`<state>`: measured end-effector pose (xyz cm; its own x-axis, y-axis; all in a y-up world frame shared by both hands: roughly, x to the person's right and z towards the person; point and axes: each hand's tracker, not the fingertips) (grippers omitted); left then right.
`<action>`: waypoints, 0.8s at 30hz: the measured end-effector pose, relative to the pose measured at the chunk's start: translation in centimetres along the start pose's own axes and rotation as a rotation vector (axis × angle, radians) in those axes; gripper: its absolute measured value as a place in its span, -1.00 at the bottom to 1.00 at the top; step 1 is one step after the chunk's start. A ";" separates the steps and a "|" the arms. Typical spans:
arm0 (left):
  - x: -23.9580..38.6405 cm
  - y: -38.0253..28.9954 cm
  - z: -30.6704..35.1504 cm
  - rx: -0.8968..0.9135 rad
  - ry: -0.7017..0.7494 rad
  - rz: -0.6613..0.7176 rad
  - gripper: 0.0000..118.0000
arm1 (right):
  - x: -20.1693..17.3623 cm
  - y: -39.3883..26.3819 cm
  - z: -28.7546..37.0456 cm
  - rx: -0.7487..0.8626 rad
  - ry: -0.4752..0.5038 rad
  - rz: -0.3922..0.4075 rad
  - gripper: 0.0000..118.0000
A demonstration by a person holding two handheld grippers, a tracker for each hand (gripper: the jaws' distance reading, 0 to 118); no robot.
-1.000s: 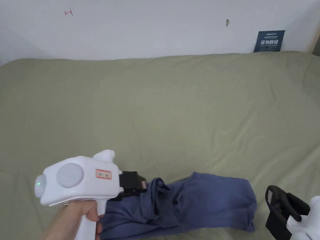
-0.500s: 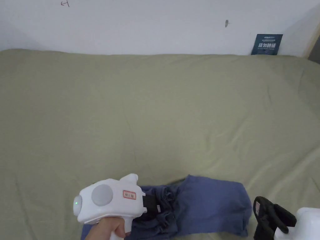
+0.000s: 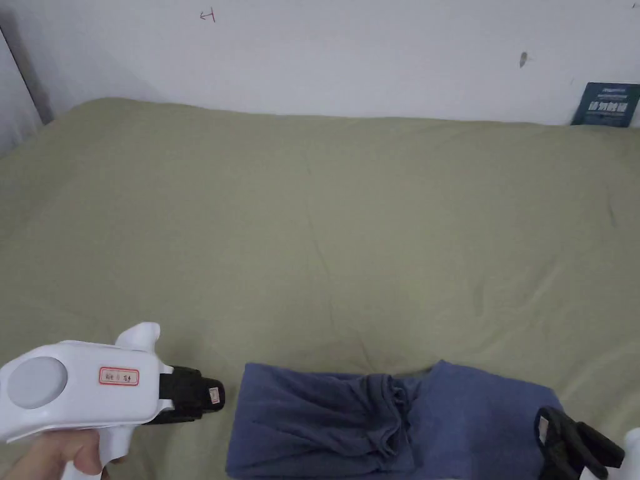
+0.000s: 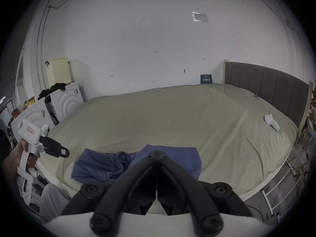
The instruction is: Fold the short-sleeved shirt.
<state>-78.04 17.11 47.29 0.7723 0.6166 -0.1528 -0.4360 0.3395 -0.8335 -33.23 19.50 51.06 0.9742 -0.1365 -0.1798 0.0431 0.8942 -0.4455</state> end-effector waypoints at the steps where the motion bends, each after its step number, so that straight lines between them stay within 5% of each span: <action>1: -0.5 -0.1 -0.2 -0.010 -0.063 0.012 -0.10 | -0.2 0.0 0.0 -0.001 0.000 0.005 -0.96; 2: -0.8 -0.1 -0.7 -0.024 -0.106 0.019 -0.10 | -0.4 0.1 0.0 -0.003 0.000 0.013 -0.96; 3: -1.0 -0.2 -1.3 -0.030 -0.130 0.028 0.14 | -0.6 0.1 0.0 -0.005 0.001 0.019 -0.96; 5: -2.5 0.1 -3.4 -0.058 -0.135 0.055 0.99 | -0.9 0.1 0.0 -0.005 -0.002 0.033 -0.96; 10: -4.3 0.8 -6.5 -0.067 -0.303 0.166 1.00 | -1.4 0.2 0.1 -0.011 -0.002 0.037 -0.96; 12: -5.7 1.1 -8.0 -0.112 -0.373 0.218 0.91 | -1.4 0.0 0.1 -0.017 -0.006 0.044 -0.96; 15: -5.9 1.0 -9.8 -0.107 -0.441 0.264 0.46 | -1.4 0.0 0.1 -0.026 -0.008 0.049 -0.96; 17: -4.3 0.0 -10.1 -0.121 -0.352 0.273 -0.52 | -1.2 0.0 0.2 -0.026 -0.012 0.052 -0.96; 18: -4.0 -0.2 -10.5 -0.137 -0.256 0.222 -0.83 | -1.1 0.1 0.4 -0.023 -0.012 0.051 -0.96; 24: -4.8 1.3 -6.2 -0.041 -0.236 0.224 -0.84 | -0.6 0.6 0.8 -0.005 -0.022 0.045 -0.96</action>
<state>-79.43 10.17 43.62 0.5291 0.8218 -0.2115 -0.5604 0.1512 -0.8143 -33.60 20.44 51.63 0.9797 -0.0869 -0.1807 -0.0019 0.8971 -0.4419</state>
